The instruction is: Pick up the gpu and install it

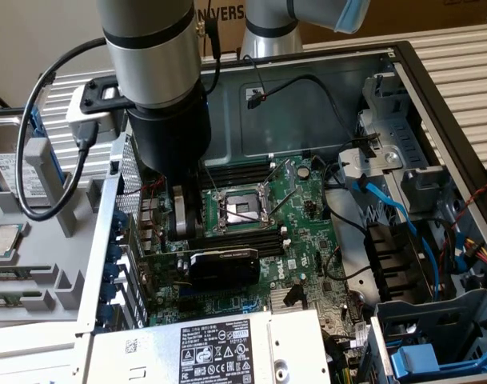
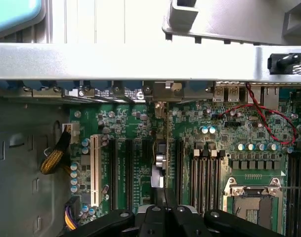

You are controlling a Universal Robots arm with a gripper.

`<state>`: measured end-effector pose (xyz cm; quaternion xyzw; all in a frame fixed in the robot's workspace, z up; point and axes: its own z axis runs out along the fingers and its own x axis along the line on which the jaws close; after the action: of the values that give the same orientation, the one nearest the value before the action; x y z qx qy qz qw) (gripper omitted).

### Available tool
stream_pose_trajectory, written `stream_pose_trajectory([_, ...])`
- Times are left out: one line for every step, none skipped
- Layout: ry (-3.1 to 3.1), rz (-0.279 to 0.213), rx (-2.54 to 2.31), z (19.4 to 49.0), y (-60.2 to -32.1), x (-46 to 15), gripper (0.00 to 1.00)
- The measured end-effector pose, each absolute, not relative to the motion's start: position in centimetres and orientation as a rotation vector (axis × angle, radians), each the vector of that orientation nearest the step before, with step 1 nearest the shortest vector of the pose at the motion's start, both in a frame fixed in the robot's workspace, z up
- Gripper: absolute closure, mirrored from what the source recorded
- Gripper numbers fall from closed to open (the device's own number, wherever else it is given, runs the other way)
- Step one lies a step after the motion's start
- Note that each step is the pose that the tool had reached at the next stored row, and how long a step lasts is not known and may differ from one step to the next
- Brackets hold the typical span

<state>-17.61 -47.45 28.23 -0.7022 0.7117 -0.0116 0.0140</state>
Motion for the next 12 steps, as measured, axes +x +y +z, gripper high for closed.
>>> stream_pose_trajectory([2.216,-0.036,-2.186,28.2,-47.4,-17.7,0.89])
stream_pose_trajectory([2.217,-0.036,-2.187,28.2,-47.4,-17.7,0.89])
stream_pose_trajectory([2.217,-0.035,-2.187,28.2,-47.4,-17.7,0.89])
stream_pose_trajectory([2.217,-0.035,-2.187,28.1,-47.4,-17.9,0.89])
stream_pose_trajectory([2.217,-0.035,-2.187,28.0,-47.4,-18.1,0.89])
stream_pose_trajectory([2.217,-0.035,-2.187,27.9,-47.3,-18.3,0.89])
stream_pose_trajectory([2.217,-0.035,-2.187,27.8,-47.3,-18.5,0.89])
stream_pose_trajectory([2.217,-0.035,-2.187,27.7,-47.3,-18.6,0.89])
stream_pose_trajectory([2.217,-0.035,-2.187,27.5,-47.3,-18.7,0.89])
stream_pose_trajectory([2.217,-0.035,-2.187,27.3,-47.3,-18.8,0.89])
stream_pose_trajectory([2.217,-0.033,-2.187,27.3,-47.3,-18.8,0.89])
stream_pose_trajectory([2.216,-0.029,-2.186,27.3,-47.2,-18.8,0.89])
